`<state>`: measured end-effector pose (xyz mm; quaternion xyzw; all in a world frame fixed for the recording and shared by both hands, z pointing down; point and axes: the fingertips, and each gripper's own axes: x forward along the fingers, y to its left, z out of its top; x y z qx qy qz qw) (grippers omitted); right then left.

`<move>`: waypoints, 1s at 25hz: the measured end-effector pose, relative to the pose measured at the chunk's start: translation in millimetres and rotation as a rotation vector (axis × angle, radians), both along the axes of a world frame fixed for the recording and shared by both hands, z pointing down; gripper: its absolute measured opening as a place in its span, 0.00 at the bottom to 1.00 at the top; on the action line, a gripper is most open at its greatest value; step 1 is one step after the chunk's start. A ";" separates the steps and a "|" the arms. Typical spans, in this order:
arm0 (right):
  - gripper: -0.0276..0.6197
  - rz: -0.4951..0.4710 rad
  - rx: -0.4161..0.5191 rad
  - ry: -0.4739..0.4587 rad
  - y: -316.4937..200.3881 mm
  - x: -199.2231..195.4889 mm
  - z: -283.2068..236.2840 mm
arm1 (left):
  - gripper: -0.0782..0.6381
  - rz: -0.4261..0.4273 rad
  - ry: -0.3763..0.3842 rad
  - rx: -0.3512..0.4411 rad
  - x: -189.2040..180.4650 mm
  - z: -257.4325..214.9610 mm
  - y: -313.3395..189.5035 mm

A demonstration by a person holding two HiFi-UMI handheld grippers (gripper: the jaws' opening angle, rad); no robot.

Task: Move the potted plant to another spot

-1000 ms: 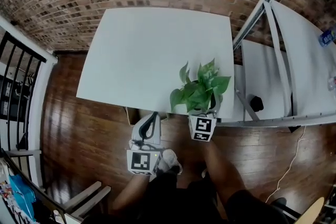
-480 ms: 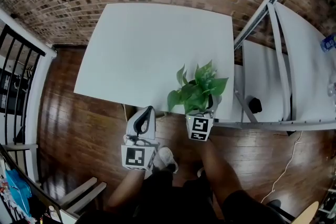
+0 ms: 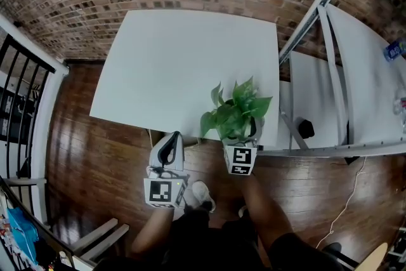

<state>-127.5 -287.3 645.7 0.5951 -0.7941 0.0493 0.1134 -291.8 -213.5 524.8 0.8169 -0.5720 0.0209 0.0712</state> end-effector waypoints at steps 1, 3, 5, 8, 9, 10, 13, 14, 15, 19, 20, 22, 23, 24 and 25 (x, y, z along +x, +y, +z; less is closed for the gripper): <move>0.87 0.005 0.000 0.002 7.2 2.5 -3.7 | 0.13 0.002 -0.001 -0.001 2.8 -1.9 0.6; 0.87 0.013 -0.009 -0.003 26.9 8.7 -13.1 | 0.13 0.010 -0.004 0.003 10.4 -5.7 4.1; 0.80 0.011 -0.026 -0.031 49.1 11.9 -27.6 | 0.13 0.017 -0.001 0.001 19.7 -9.1 9.0; 0.62 0.008 -0.001 -0.069 76.6 13.8 -68.5 | 0.13 0.033 -0.007 0.001 40.1 -16.5 15.1; 0.55 0.007 0.025 -0.075 82.9 14.6 -85.7 | 0.13 0.038 -0.010 0.006 47.5 -20.5 16.5; 0.44 0.004 0.054 -0.084 88.2 15.1 -103.0 | 0.13 0.038 -0.007 0.008 54.3 -24.4 18.2; 0.19 -0.027 0.135 -0.100 98.7 17.4 -148.8 | 0.13 0.046 -0.016 0.043 76.3 -38.2 24.6; 0.14 -0.041 0.169 -0.092 100.3 18.4 -163.5 | 0.13 0.049 -0.028 0.064 84.0 -44.3 26.8; 0.10 -0.052 0.197 -0.080 101.6 19.9 -175.4 | 0.13 0.051 -0.034 0.077 91.0 -50.4 29.0; 0.05 -0.053 0.194 -0.073 108.2 31.4 -192.8 | 0.13 0.074 -0.020 0.103 112.9 -77.3 38.7; 0.05 -0.051 0.196 -0.073 109.9 33.6 -198.8 | 0.13 0.080 -0.022 0.109 117.1 -82.6 40.9; 0.05 -0.053 0.209 -0.069 112.8 35.5 -211.6 | 0.13 0.083 -0.022 0.121 122.8 -90.8 43.5; 0.05 -0.053 0.212 -0.066 114.3 36.3 -215.6 | 0.13 0.084 -0.019 0.127 125.5 -96.0 44.5; 0.05 -0.050 0.211 -0.065 115.7 37.7 -218.0 | 0.13 0.085 -0.016 0.133 128.5 -101.0 45.4; 0.05 -0.046 0.210 -0.061 116.8 39.8 -219.9 | 0.13 0.086 -0.013 0.141 131.9 -104.5 45.8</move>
